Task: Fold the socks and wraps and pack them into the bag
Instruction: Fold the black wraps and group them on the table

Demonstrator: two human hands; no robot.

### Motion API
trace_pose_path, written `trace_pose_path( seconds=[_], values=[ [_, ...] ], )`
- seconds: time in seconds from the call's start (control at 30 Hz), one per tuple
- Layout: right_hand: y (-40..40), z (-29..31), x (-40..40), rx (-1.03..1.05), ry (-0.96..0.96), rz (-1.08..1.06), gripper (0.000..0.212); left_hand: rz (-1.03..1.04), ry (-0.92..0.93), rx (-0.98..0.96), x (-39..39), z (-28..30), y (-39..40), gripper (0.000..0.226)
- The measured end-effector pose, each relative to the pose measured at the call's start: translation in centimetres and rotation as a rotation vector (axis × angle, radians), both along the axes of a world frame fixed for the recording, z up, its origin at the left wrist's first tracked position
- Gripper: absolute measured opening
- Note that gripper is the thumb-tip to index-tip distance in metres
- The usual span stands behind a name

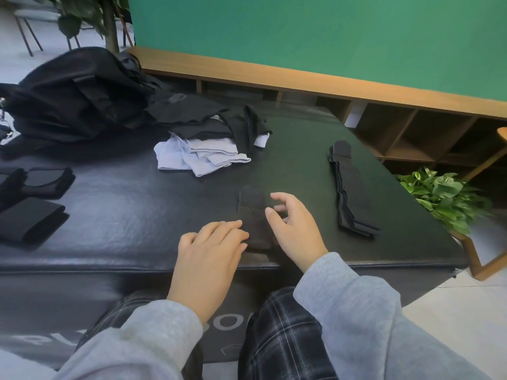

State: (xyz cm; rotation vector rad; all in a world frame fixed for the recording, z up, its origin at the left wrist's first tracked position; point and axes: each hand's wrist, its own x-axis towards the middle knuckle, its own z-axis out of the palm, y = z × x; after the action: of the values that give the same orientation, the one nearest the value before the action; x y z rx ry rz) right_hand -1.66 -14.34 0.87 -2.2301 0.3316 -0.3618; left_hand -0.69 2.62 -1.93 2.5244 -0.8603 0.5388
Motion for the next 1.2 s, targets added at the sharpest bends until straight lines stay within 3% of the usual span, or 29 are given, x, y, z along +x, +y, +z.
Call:
trace_pose_path(
  seconds=[0.2,0.33,0.43,0.6,0.83,0.97,1.2],
  values=[
    [-0.3,-0.3,0.6,0.044,-0.012,-0.064,0.048,-0.066,-0.028,0.005,0.0,-0.7,1.2,0.047],
    [-0.3,-0.5,1.3,0.000,0.028,-0.107,0.060,-0.066,-0.043,-0.036,-0.4,-0.8,1.3,0.030],
    [-0.1,-0.6,1.8,0.038,0.022,-0.088,0.056,-0.052,-0.058,-0.058,-0.8,-0.7,1.2,0.009],
    [-0.5,-0.5,0.4,0.139,-0.156,-0.047,0.035,-0.061,-0.013,-0.054,-0.9,-0.3,1.1,0.020],
    [0.5,-0.6,-1.3,0.009,-0.316,0.121,0.033,-0.055,-0.003,-0.052,-0.9,-0.4,1.2,0.018],
    [0.4,-0.9,-1.3,-0.049,-0.335,0.195,0.016,-0.052,-0.007,-0.051,-0.8,-0.5,1.0,0.014],
    [0.6,-1.5,-0.9,-0.105,-0.276,0.225,0.041,-0.027,0.032,-0.216,-0.9,-0.9,1.0,0.034]
  ],
)
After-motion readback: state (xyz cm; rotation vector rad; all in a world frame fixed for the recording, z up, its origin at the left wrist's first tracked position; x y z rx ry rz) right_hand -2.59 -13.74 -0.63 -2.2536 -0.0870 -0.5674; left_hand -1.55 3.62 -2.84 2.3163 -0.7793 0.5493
